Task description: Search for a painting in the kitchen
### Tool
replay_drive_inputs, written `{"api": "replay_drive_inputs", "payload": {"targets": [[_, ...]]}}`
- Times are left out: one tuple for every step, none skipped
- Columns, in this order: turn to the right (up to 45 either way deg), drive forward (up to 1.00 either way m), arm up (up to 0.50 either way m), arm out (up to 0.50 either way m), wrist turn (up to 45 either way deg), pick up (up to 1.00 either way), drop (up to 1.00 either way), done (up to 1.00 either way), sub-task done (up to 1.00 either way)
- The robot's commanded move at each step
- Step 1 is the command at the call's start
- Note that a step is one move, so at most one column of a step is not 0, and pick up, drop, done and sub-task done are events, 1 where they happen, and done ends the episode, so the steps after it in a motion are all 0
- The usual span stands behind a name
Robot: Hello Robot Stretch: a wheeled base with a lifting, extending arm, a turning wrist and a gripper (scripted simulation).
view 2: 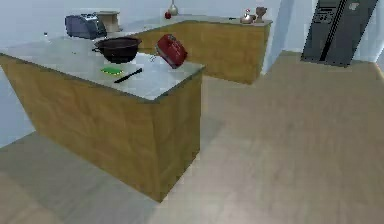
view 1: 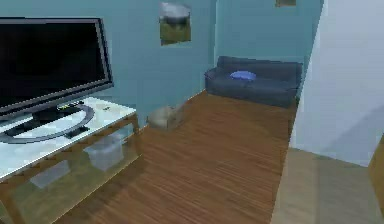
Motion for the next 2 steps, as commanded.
{"api": "replay_drive_inputs", "payload": {"targets": [[45.0,0.0,0.0,0.0,0.0,0.0,0.0,0.0,0.0],[45.0,0.0,0.0,0.0,0.0,0.0,0.0,0.0,0.0]]}}
